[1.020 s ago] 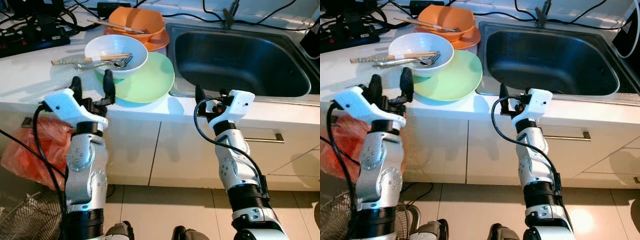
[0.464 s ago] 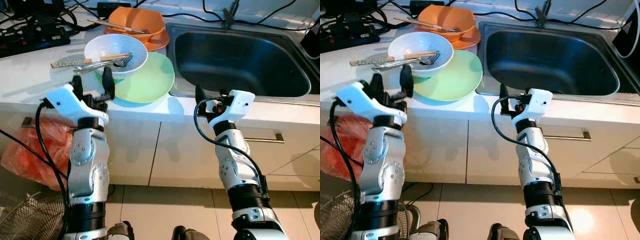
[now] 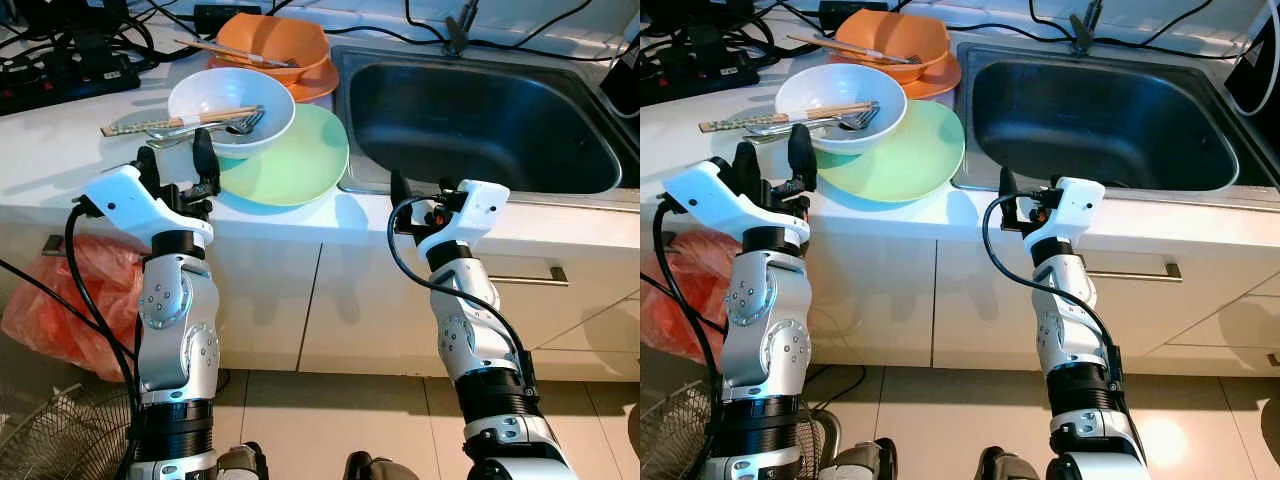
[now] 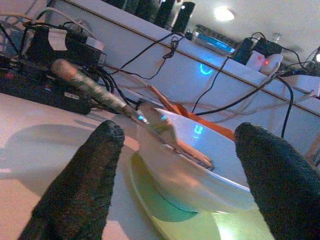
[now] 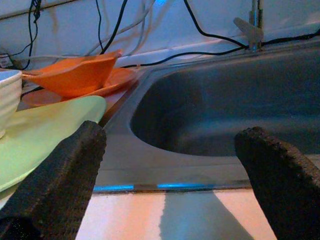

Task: Kitchen organization

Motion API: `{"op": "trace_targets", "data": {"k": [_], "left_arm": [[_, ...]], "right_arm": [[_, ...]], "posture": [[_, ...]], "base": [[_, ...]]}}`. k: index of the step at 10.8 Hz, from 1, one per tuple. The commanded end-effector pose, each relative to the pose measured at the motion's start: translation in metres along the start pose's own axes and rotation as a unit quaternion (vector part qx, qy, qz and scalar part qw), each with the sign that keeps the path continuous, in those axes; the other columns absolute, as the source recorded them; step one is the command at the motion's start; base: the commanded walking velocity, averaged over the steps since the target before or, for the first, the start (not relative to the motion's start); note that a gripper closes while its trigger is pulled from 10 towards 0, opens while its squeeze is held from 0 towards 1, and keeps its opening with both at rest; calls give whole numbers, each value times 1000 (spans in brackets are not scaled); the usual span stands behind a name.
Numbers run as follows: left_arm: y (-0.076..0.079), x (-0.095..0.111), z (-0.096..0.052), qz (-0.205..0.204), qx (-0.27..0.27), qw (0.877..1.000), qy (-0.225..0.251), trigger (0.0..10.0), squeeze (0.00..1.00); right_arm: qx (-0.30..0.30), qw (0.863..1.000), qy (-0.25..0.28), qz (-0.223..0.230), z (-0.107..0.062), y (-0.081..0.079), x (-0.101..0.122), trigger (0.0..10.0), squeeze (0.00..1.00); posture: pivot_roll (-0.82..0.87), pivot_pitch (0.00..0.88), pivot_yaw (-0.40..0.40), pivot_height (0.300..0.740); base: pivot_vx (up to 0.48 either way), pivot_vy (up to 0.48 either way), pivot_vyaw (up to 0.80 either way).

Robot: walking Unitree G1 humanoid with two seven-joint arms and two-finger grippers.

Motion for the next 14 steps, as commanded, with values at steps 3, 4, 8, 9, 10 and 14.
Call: {"op": "trace_targets", "data": {"k": [3,4,8,9,10,14], "left_arm": [[1,0,2,2,10,1000,5,8471,0],[1,0,3,2,11,1000,5,8000,0],[4,2,10,-8,16,1000,15,5020,0],[2,3,12,-10,21,1000,18,4863,0],[2,3,13,-9,22,1000,19,4745,0],[1,2,13,-4,25,999,18,0,0]], "right_arm": [[-14,1000,-9,1,-4,8,-3,10000,0],[-14,1000,-9,1,-4,8,-3,10000,0],[-13,1000,-9,2,-4,8,-4,10000,0],[-14,1000,-8,2,-4,8,-4,10000,0],[-14,1000,-8,3,-4,8,-4,10000,0],[-13,1000,-9,3,-4,7,-4,10000,0]], "posture": [[102,145,-71,740],[104,145,-71,740],[102,142,-68,740],[101,141,-68,740],[102,140,-67,740],[102,143,-67,740]], "base": [[0,0,0],[0,0,0],[0,0,0],[0,0,0],[0,0,0],[0,0,0]]}}
Point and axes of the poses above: a point about 5 cm out from each wrist's last joint towards the gripper, its own z axis pointing out of the wrist towards the gripper, its own x axis along the axis of the wrist's last joint, y = z × x, the point moved 2 cm from there along z, pointing out of the wrist towards the gripper, and after that the axes turned 5 degrees about z, right-handed, at the moved point
